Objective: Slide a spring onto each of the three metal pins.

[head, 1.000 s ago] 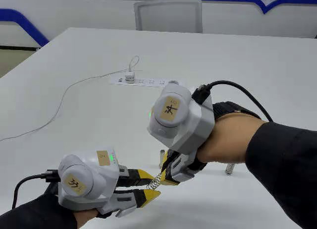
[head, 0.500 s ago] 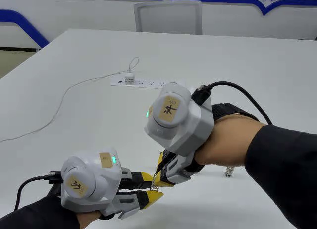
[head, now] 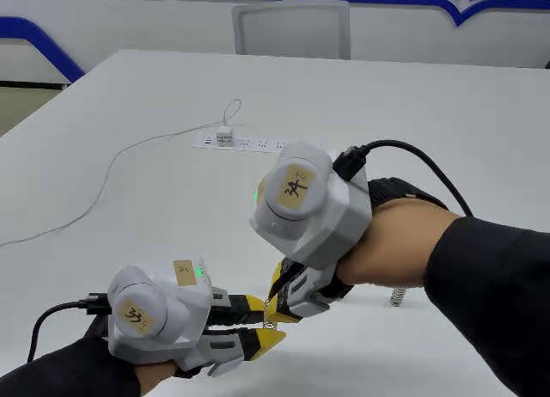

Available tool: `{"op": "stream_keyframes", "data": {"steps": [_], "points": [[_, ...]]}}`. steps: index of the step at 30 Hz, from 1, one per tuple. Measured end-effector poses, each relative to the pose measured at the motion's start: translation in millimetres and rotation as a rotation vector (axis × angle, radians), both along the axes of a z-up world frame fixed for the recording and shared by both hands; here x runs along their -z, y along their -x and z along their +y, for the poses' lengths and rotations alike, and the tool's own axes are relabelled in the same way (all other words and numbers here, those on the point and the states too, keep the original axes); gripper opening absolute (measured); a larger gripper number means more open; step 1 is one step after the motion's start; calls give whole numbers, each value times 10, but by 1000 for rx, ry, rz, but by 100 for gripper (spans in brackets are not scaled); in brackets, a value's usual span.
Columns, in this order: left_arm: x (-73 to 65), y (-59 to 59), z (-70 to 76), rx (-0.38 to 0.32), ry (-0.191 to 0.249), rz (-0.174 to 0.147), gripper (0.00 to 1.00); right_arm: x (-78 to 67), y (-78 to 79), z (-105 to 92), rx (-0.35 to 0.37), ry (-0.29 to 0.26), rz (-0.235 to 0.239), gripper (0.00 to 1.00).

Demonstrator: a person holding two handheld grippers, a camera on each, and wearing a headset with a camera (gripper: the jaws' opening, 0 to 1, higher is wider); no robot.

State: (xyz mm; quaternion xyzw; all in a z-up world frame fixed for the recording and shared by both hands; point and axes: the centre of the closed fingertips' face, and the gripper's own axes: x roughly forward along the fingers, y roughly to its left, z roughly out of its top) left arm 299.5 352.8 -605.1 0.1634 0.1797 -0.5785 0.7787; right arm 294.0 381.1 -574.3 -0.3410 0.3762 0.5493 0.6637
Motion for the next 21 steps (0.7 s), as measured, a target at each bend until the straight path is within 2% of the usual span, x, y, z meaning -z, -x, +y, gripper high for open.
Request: {"op": "stream_keyframes", "data": {"steps": [6, 15, 21], "points": [[-53, -32, 56, -25, 16, 9, 23, -7, -15, -6, 3, -1, -1, 11], [-78, -126, 303, -91, 23, 18, 30, -72, -137, -91, 32, -3, -15, 11], [-148, -165, 406, -129, 43, 17, 34, -113, -222, -152, 53, -5, -26, 11]]}}
